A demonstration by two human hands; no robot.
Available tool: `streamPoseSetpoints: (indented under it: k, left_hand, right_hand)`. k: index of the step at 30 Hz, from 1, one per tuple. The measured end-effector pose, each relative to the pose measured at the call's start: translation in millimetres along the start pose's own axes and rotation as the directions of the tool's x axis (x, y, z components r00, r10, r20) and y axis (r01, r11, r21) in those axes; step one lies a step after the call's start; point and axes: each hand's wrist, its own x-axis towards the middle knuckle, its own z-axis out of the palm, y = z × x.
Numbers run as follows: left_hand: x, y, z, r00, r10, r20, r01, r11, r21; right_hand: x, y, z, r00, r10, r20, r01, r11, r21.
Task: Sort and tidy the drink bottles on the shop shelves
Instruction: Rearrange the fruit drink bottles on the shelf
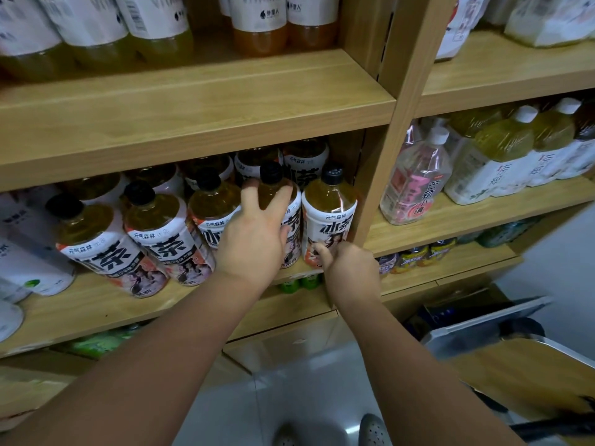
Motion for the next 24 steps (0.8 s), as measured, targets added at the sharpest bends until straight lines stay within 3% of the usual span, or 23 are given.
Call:
streamPoseSetpoints:
  k: [13,19,24]
  left_hand:
    - [6.4,-10.2,6.2,0.998,0.025,0.052,-0.027,0.999,0.033]
    - [0.9,-11.3,9.5,0.999,0.046,0.027,-0.044,0.998,-0.046]
    - [-10.8,-6.9,0.8,0.999,0.048,-0.017,-0.050,0.992,-0.119]
  right_hand:
    - [28.9,-8.9,6.2,0.999,-0.038,-0.013,0.038,0.999,0.033]
    - [5.3,-3.2,1.9,0.967,-0.233,-0.104,0.246,0.959,0.137]
    - [1.8,4.8,-15.6,0.939,-0.336,-0.073,0.344,0.925,0.164]
